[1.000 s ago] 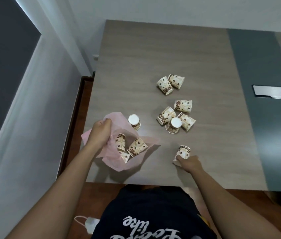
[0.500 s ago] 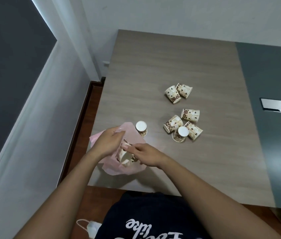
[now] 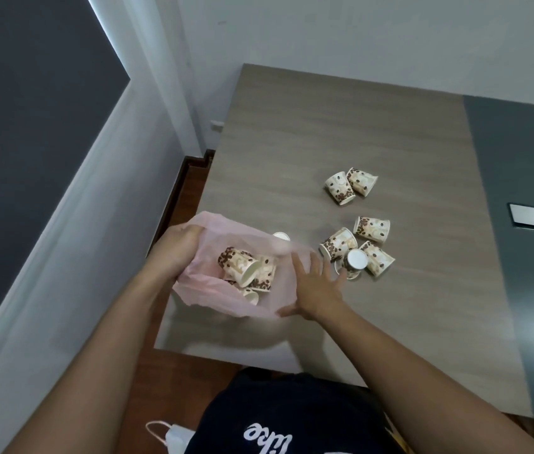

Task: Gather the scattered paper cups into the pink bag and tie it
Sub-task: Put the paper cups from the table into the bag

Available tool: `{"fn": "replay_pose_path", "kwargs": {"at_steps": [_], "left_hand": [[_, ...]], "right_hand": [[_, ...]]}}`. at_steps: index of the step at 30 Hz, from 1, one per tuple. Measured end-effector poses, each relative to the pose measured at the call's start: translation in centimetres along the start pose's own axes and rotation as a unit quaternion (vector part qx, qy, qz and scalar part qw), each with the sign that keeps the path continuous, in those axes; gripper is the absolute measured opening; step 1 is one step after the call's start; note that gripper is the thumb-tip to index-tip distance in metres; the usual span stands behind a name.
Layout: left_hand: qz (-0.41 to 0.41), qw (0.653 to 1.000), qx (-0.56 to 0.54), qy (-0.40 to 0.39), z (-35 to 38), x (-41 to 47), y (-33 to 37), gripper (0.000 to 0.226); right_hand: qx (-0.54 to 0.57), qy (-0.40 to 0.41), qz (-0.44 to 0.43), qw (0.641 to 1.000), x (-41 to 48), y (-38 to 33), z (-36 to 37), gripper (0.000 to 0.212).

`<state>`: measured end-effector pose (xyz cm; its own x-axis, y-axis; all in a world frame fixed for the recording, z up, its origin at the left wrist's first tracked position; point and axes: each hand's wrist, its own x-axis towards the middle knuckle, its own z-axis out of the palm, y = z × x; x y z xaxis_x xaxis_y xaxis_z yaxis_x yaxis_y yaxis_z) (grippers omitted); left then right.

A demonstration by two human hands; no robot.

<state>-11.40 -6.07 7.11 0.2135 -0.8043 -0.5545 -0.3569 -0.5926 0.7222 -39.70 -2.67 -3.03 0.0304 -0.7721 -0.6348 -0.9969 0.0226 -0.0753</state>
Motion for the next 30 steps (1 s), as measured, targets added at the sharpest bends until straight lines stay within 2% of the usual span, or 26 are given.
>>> {"fn": "replay_pose_path", "kwargs": {"at_steps": [2,3,5,6,10,12,14,16,19,20,22,27,30], "left_hand": [[0.020,0.997,0.062,0.045,0.5,0.2,-0.2,0.039],[0.025,0.994,0.092,0.055,0.7,0.3,-0.4,0.039],[0.038,0.984,0.158,0.068,1.1,0.6,-1.0,0.043],[0.053,0.979,0.184,0.073,1.2,0.7,-1.3,0.045],[0.103,0.970,0.211,0.067,1.7,0.2,-1.7,0.035],[0.104,0.972,0.202,0.060,1.9,-0.3,-1.4,0.044],[0.094,0.977,0.182,0.057,2.1,-0.8,-1.4,0.052],[0.097,0.979,0.168,0.056,2.1,-1.7,-1.5,0.053],[0.125,0.977,0.169,0.030,1.8,-2.9,-2.2,0.032],[0.134,0.977,0.166,0.025,1.7,-3.0,-2.7,0.024],[0.145,0.977,0.152,0.035,1.6,-3.2,-3.6,0.026],[0.128,0.984,0.092,0.081,1.5,-3.3,-5.0,0.026],[0.128,0.984,0.072,0.100,1.7,-3.1,-5.0,0.046]], "right_hand": [[0.003,-0.003,0.013,1.000,-0.1,0.2,-0.1,0.142],[0.003,0.004,0.017,1.000,-0.1,0.3,-0.1,0.124],[0.007,0.053,0.013,0.998,-0.1,0.7,-0.6,0.071],[0.026,0.081,0.011,0.996,0.1,0.9,-0.9,0.051],[0.143,0.179,-0.001,0.973,1.0,1.0,-2.8,0.036],[0.176,0.197,-0.029,0.964,2.1,0.7,-3.9,0.025],[0.183,0.176,-0.064,0.965,3.6,0.1,-4.5,0.028],[0.166,0.135,-0.083,0.973,5.0,-0.4,-4.8,0.046],[0.142,0.070,-0.096,0.983,6.9,-0.9,-4.4,0.069],[0.136,0.047,-0.100,0.984,7.5,-1.0,-4.1,0.072],[0.129,0.023,-0.101,0.986,8.5,-1.4,-3.3,0.072],[0.175,0.062,-0.076,0.980,9.2,-1.5,-2.4,0.056],[0.276,0.127,-0.027,0.952,8.8,-0.9,-2.9,0.061]]}}
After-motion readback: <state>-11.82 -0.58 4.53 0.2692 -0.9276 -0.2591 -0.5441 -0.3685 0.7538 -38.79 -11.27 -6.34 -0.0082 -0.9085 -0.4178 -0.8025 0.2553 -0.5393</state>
